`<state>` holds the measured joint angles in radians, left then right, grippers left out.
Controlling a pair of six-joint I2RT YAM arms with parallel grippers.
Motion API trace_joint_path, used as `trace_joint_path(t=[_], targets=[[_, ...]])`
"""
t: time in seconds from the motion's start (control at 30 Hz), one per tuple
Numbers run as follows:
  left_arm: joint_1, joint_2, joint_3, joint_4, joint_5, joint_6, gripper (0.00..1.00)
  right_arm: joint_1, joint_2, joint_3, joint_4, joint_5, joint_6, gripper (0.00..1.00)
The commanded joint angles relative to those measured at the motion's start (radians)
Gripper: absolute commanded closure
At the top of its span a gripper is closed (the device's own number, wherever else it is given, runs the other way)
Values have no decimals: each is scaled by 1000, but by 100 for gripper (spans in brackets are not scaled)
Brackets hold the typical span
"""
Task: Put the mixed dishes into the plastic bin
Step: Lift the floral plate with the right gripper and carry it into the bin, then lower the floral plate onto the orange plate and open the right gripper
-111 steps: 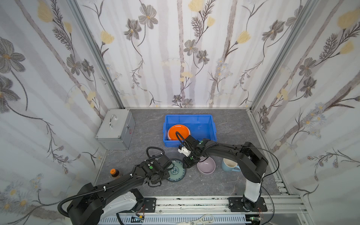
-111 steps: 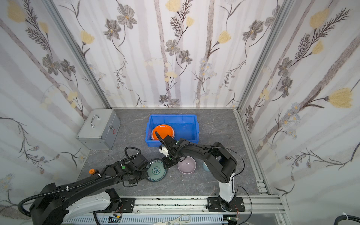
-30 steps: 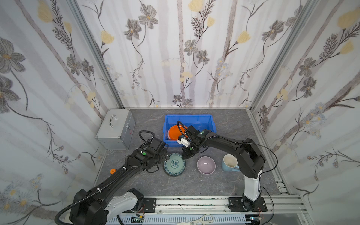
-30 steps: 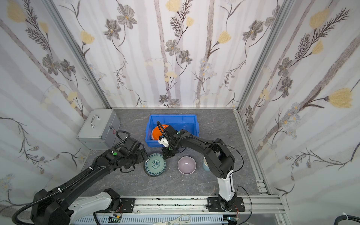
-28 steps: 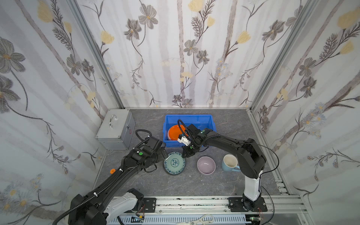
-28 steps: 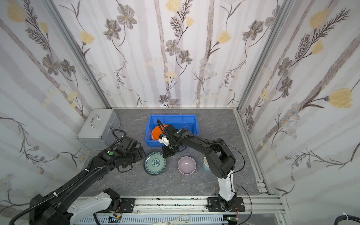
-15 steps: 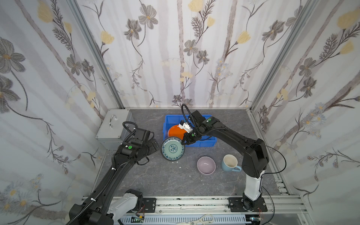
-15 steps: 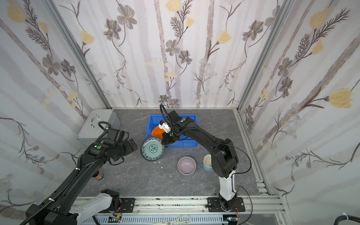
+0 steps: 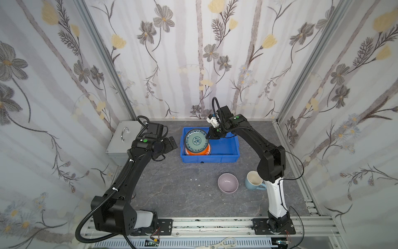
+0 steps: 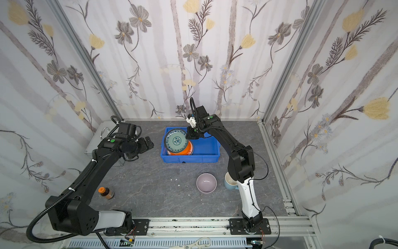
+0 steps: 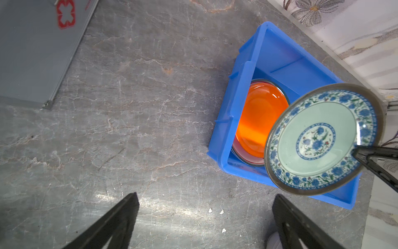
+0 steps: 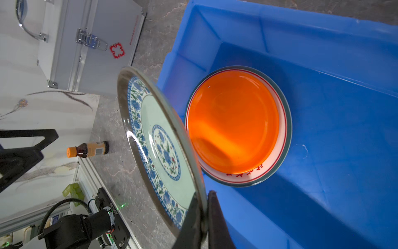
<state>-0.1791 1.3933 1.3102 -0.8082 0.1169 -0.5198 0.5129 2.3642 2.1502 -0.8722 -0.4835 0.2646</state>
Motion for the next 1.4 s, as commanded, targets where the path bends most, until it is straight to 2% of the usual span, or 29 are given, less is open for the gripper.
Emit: trace_joint_path(t=[0.0, 0.4, 0.9, 1.07, 1.37], targets=[[4, 65, 68, 29, 53, 44, 0, -13, 36, 16, 54, -5, 42, 91], [9, 277, 276, 11, 135, 100, 0, -33, 165, 17, 156, -13, 107, 91], [23, 323, 317, -4, 158, 112, 0, -35, 212, 17, 171, -47, 134, 88], [23, 313, 301, 0, 160, 104, 0, -27, 208, 16, 146, -37, 115, 82], [23, 269, 240, 18, 167, 94, 0, -13, 179, -8, 125, 0, 94, 61]])
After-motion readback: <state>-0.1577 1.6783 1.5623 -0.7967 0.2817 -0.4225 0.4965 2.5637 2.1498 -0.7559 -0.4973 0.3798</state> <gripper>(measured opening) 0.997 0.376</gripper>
